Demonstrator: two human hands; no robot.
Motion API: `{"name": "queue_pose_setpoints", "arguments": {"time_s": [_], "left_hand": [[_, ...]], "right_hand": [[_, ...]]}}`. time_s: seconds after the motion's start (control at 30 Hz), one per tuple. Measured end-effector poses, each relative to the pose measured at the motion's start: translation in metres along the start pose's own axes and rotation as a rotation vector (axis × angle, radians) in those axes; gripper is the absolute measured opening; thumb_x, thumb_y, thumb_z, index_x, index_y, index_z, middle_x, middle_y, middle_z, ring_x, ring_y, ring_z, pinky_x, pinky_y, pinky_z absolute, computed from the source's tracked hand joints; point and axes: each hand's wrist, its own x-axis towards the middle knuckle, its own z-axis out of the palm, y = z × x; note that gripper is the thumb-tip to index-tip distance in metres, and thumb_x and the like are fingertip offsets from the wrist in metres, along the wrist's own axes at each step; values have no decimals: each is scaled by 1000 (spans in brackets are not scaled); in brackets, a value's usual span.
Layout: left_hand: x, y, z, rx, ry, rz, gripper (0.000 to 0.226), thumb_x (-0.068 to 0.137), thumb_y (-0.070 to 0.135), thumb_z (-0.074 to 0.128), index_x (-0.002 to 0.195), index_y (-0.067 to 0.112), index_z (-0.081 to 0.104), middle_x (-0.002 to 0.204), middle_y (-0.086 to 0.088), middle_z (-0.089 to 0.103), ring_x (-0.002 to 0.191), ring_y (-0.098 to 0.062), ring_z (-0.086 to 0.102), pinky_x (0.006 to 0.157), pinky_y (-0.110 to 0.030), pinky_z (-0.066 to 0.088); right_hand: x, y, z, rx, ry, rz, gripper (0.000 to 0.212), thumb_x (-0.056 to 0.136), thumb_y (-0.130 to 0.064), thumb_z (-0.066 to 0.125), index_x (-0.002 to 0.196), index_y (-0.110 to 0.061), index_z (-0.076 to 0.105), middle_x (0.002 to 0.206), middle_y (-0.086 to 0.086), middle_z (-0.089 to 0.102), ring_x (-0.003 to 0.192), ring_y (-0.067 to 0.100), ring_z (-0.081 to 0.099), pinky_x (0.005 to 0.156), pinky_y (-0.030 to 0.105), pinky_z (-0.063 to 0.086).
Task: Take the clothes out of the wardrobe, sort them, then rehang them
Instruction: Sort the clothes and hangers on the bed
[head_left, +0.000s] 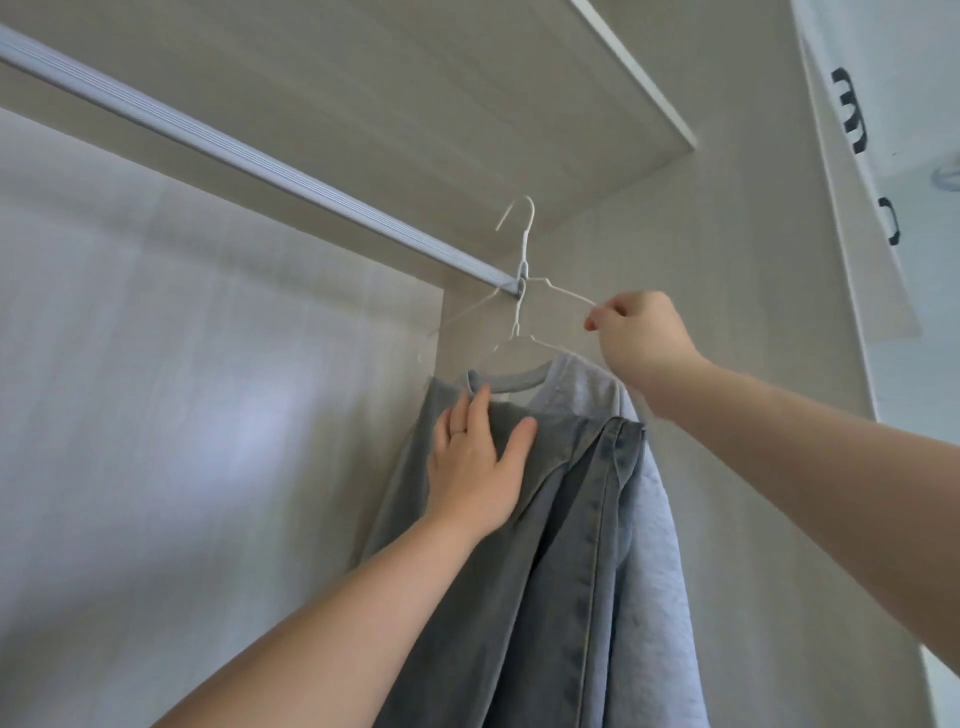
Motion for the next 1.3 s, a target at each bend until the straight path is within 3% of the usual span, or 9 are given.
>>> {"name": "queue_pose_setpoints", "arguments": {"time_s": [0.13,0.3,0.43,0.57,0.63,0.73,0.87,1.13,1.3], "left_hand": [[7,15,2,68,107,68,82,87,76,23,156,33,14,167,2,10,152,-22,4,120,-47,12],[10,52,15,32,223,174,72,96,60,35,157,28,15,167,-3,8,153,-27,3,122,-49,11],[7,93,32,-9,236,260,66,100,51,37,157,21,19,165,-7,17,152,-29,10,123,-50,8],[-11,140,58,-108,246,387,35,102,36,44,131,17,54,124,-1,64,120,-29,53,106,-41,28],[-25,169,71,-167,263,430,22,103,30,46,110,17,62,105,0,68,101,-29,57,90,-37,29],[-47,220,92,-221,259,494,25,102,28,44,91,17,63,90,2,68,85,-28,54,78,-35,25],[-90,298,119,-344,205,530,27,101,27,45,87,16,65,86,4,67,86,-26,53,77,-34,23],[-207,457,184,-592,-44,594,38,100,33,35,92,16,67,87,4,68,85,-26,59,80,-40,38],[-312,559,226,-792,-253,592,28,104,26,44,97,10,65,89,-3,69,77,-29,62,72,-43,48]], "right_hand": [[-19,16,-45,-184,39,-107,22,93,-18,49,83,-15,69,52,-4,49,39,6,43,34,16,27],[-47,31,-106,-354,69,-166,22,96,-22,51,81,-21,67,51,-7,47,46,11,44,45,27,30],[-69,38,-165,-472,80,-189,20,97,-22,52,82,-21,65,53,-5,48,44,3,45,41,16,30],[-97,40,-238,-600,108,-181,21,98,-28,51,81,-28,63,51,-7,53,46,8,46,40,18,31],[-113,41,-278,-670,137,-180,21,98,-29,51,81,-29,63,55,-6,55,46,10,46,41,17,33],[-139,39,-342,-788,155,-164,19,97,-31,51,82,-33,62,60,-9,59,49,9,50,44,15,37],[-178,27,-430,-927,178,-118,18,96,-32,52,81,-35,61,61,-8,59,54,11,53,48,13,39],[-277,-7,-601,-1123,189,134,19,96,-30,55,79,-36,62,58,-5,60,46,7,48,45,13,39],[-358,-34,-697,-1287,202,333,15,94,-42,50,83,-42,61,71,-13,66,62,11,60,60,27,50]]}}
